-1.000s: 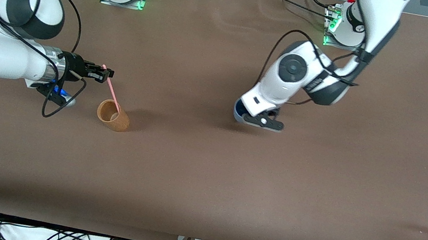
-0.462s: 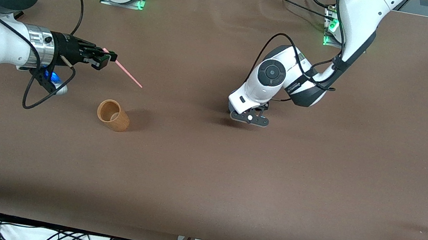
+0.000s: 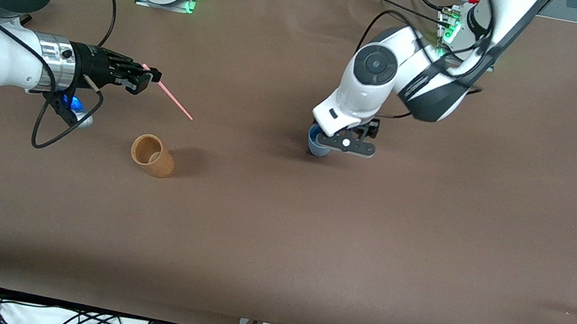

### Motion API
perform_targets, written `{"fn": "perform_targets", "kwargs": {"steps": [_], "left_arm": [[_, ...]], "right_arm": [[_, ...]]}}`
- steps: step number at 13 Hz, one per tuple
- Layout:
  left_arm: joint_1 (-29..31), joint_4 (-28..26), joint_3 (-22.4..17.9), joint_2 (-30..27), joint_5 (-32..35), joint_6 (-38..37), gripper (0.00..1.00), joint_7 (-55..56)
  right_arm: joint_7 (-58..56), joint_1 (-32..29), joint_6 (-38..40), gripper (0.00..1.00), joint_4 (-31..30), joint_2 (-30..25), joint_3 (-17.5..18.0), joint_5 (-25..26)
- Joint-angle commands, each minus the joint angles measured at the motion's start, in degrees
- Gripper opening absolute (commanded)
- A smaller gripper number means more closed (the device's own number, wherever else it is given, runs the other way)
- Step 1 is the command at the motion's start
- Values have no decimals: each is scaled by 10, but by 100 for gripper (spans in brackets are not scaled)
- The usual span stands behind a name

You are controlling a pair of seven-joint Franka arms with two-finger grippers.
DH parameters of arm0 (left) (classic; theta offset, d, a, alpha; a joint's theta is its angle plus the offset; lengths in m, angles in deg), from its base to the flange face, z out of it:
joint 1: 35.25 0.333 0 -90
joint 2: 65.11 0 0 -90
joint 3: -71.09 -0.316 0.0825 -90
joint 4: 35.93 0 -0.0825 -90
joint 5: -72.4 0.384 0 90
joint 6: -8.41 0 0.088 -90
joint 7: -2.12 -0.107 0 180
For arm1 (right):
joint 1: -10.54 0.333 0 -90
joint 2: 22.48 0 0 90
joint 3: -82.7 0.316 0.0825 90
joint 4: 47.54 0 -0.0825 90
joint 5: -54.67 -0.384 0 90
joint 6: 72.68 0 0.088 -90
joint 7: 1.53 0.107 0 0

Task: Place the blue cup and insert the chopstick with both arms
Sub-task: 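Lift the chopstick with the right gripper while the left gripper moves the cup, then open the left gripper on the cup while the right gripper carries the chopstick, then lower the pink chopstick into the blue cup with the right gripper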

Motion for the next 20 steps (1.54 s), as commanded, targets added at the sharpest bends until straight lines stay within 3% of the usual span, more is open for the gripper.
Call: {"fn": "perform_targets", "kwargs": {"steps": [1, 3, 6, 7, 9, 12, 14, 16, 20], "left_arm": [[51, 85, 3, -23, 5, -119, 100, -40], [106, 132, 3, -23, 7, -155, 100, -130], [156, 134, -25, -74, -1, -165, 100, -244], [161, 120, -52, -100, -1, -160, 100, -259], [137, 54, -143, -153, -2, -147, 100, -282], [110, -46, -204, -206, -3, -80, 100, -348], [107, -47, -218, -212, -75, -79, 100, -359], [107, -43, -223, -212, -82, -86, 100, -371], [107, -25, -223, -205, -82, -102, 100, -371]], "right_arm": [[40, 38, 4, 0, 7, -4, 1, -8], [92, 80, -24, 0, 7, -4, 1, -8], [173, 146, -92, 0, 7, 3, 1, -10], [202, 171, -118, 0, 8, 7, 1, -10], [261, 221, -180, 0, 8, 18, 1, -11], [345, 287, -276, 0, 11, 28, 5, -12], [381, 300, -287, 0, 56, 58, 18, -13], [408, 321, -289, 0, 100, 96, 19, -7], [409, 338, -331, 0, 95, 120, 20, 9]]}}
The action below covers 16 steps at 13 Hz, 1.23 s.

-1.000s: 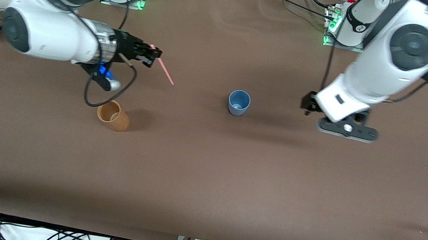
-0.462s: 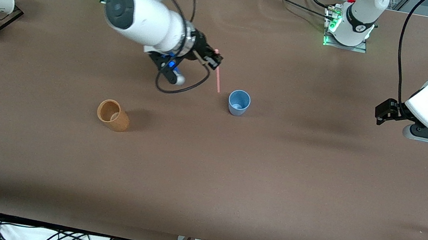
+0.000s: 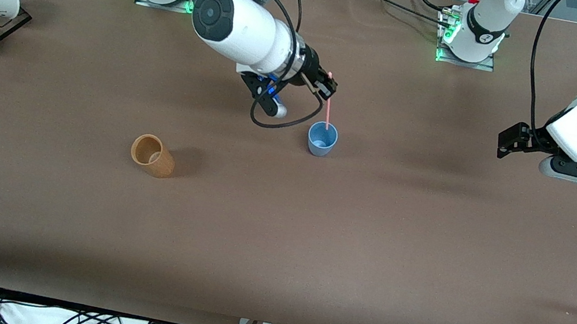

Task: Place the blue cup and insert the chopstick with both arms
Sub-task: 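Lower the pink chopstick into the blue cup with the right gripper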

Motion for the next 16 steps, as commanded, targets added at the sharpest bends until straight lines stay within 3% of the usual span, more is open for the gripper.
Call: {"fn": "perform_targets", "kwargs": {"steps": [1, 8, 9, 10, 11, 12, 13, 16], "left_arm": [[-6, 4, -8, -5, -14, -9, 100, -15], [-6, 6, -6, -4, -14, -9, 100, -9], [-6, 6, -6, -4, -14, -9, 100, -9], [-6, 6, -6, -4, -14, -9, 100, -9], [-6, 6, -5, -4, -14, -10, 100, -9], [-6, 6, -5, -4, -14, -10, 100, -9], [-6, 6, -5, -4, -14, -10, 100, -9], [-6, 5, -5, -4, -14, -10, 100, -9]], "right_arm": [[11, 10, -6, 0, 16, 22, 2, 14], [5, 12, -46, 0, -46, 27, 4, 27], [5, 12, -48, 23, -47, 30, 3, 27], [5, 12, -48, 68, -47, 30, 3, 27], [7, 10, -48, 88, -46, 30, 3, 27], [7, 10, -47, 100, -43, 29, 3, 27], [7, 7, -46, 100, -42, 25, 3, 32], [2, -2, -40, 100, -44, -9, 3, 125]]}}
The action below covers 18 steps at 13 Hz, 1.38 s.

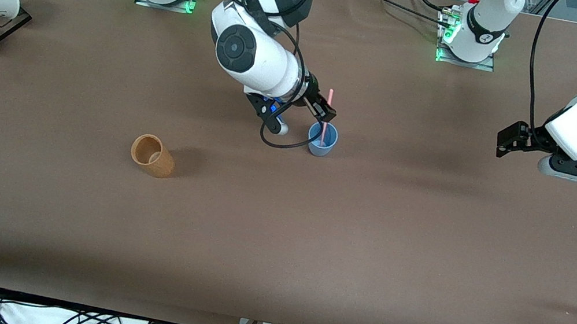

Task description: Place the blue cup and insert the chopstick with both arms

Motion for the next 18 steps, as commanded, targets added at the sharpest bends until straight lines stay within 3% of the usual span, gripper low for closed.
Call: {"fn": "perform_targets", "kwargs": {"steps": [1, 5, 7, 10, 13, 18], "left_arm": [[-3, 5, -4, -4, -14, -11, 100, -9], [-4, 6, -4, -4, -14, -11, 100, -8], [-3, 6, -4, -4, -14, -11, 100, -9], [-3, 5, -4, -4, -14, -11, 100, -9], [-3, 6, -3, -4, -14, -11, 100, -8], [-3, 6, -3, -5, -14, -19, 100, -8]], "right_arm": [[-16, -30, 19, 100, -12, -47, 3, 64], [-240, -144, 170, 100, -13, -110, 2, 91], [-364, -200, 217, 100, -29, -139, 2, 136], [-580, -277, 231, 100, -87, -193, 2, 206], [-744, -330, 225, 100, -102, -213, -4, 250], [-798, -337, 218, 100, -108, -221, -22, 264]]}}
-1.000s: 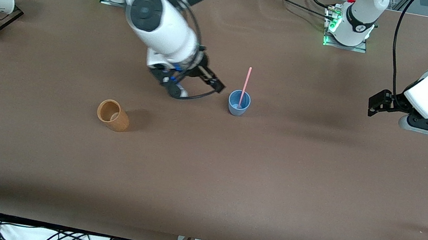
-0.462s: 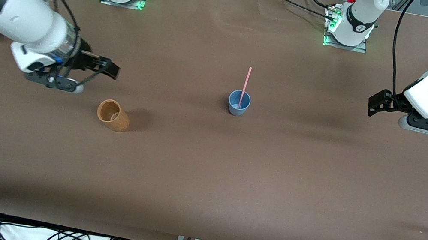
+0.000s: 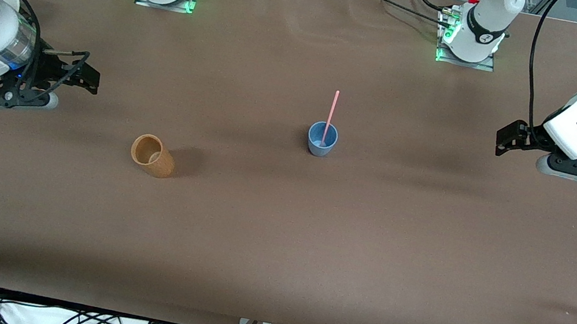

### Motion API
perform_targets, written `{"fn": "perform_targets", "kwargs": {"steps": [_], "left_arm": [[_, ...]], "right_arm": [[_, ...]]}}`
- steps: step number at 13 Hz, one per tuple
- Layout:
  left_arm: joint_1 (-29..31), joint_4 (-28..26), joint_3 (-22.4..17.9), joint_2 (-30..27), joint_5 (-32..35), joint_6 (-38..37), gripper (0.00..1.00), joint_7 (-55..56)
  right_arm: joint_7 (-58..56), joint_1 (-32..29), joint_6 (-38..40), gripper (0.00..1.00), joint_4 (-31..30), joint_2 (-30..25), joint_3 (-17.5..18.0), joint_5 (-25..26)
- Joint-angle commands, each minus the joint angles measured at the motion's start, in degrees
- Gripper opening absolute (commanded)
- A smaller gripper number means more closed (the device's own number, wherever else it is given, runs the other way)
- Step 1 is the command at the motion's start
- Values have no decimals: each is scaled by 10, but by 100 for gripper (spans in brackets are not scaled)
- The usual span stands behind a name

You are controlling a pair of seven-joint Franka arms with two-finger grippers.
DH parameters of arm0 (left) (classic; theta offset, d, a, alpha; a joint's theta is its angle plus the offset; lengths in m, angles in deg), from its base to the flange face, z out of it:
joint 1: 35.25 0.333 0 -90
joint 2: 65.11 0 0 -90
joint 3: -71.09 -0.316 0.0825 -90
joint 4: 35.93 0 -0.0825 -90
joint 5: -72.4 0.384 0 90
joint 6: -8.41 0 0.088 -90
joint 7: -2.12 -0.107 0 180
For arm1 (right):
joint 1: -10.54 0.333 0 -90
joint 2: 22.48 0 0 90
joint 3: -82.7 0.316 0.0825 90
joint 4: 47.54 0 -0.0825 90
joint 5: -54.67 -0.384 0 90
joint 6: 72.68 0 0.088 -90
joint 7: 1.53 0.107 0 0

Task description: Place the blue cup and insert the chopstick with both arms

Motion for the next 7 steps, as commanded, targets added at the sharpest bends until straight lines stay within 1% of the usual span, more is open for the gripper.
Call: {"fn": "perform_targets", "kwargs": {"steps": [1, 2, 4, 7], "left_arm": [[-3, 6, -3, -5, -14, -11, 100, -8], [-2, 6, -3, -5, -14, -11, 100, -8], [-3, 6, -3, -5, -14, -11, 100, -8], [-2, 6, -4, -5, -14, -12, 100, -8]], "right_arm": [[-8, 0, -28, 100, -49, -41, 4, 9], [-9, 0, -39, 100, -66, -54, 4, 9], [-4, 0, -40, 100, -63, -53, 4, 2], [-8, 0, -33, 100, -61, -56, 4, 6]]}}
